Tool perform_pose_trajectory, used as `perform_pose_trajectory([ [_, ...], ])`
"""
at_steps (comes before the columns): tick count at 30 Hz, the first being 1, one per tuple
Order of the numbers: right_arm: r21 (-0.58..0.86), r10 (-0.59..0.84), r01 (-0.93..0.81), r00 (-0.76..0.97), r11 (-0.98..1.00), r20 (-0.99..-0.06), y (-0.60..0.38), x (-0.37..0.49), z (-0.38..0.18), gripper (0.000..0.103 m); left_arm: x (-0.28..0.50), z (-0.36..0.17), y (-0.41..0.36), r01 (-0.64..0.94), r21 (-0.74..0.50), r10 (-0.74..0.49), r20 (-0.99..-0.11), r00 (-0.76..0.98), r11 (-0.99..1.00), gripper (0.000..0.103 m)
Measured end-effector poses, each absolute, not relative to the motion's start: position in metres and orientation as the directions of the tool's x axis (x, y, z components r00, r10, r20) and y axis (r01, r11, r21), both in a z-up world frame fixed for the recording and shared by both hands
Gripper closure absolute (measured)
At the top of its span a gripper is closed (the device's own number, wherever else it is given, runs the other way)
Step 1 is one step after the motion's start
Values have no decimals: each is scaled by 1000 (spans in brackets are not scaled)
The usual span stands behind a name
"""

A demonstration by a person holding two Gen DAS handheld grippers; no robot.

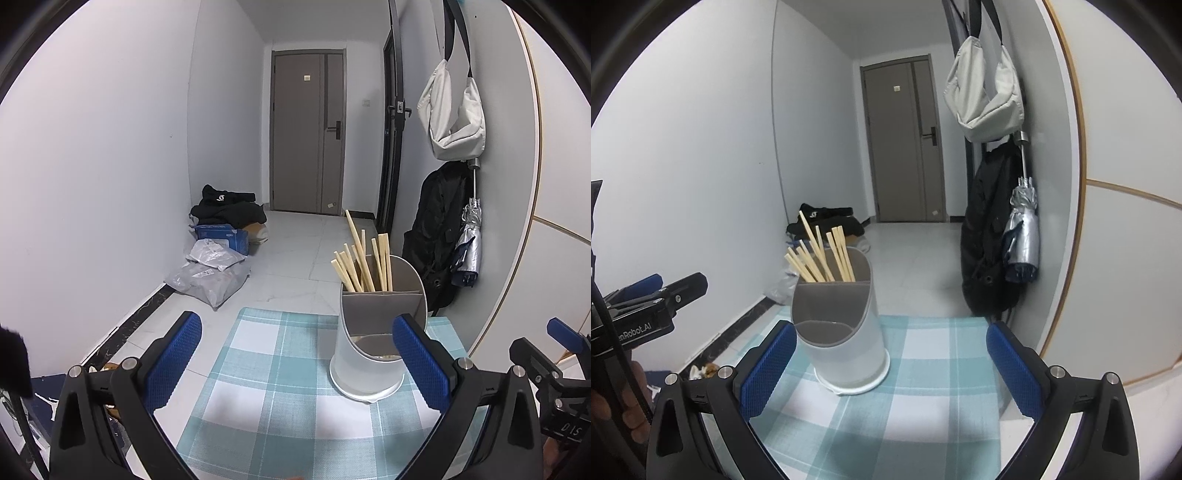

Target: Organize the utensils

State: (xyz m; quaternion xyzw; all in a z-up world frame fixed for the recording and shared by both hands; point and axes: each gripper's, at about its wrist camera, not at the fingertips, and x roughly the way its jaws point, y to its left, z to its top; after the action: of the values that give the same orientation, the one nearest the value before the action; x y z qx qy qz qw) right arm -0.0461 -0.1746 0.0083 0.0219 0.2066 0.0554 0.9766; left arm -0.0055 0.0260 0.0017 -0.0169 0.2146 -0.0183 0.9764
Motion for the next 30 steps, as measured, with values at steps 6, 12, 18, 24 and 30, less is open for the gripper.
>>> perform_pose_trajectory([
  [6,69,101,-80,906,994,-411,-177,-46,7,0,-7,1,25,36,-39,-49,-421,906,999,1],
  [12,92,99,-66,903,994,-419,-181,-45,7,0,-8,1,25,35,-44,-50,-421,905,998,1],
  [18,84,106,-78,905,993,-412,-178,-46,7,0,-9,1,26,33,-49,-51,-424,904,998,1],
  [24,87,107,-77,901,993,-420,-178,-43,6,0,-8,0,27,37,-55,-57,-427,903,998,1],
  [30,81,108,-82,898,993,-427,-176,-42,4,0,-6,-2,30,30,-64,-55,-434,899,997,1],
])
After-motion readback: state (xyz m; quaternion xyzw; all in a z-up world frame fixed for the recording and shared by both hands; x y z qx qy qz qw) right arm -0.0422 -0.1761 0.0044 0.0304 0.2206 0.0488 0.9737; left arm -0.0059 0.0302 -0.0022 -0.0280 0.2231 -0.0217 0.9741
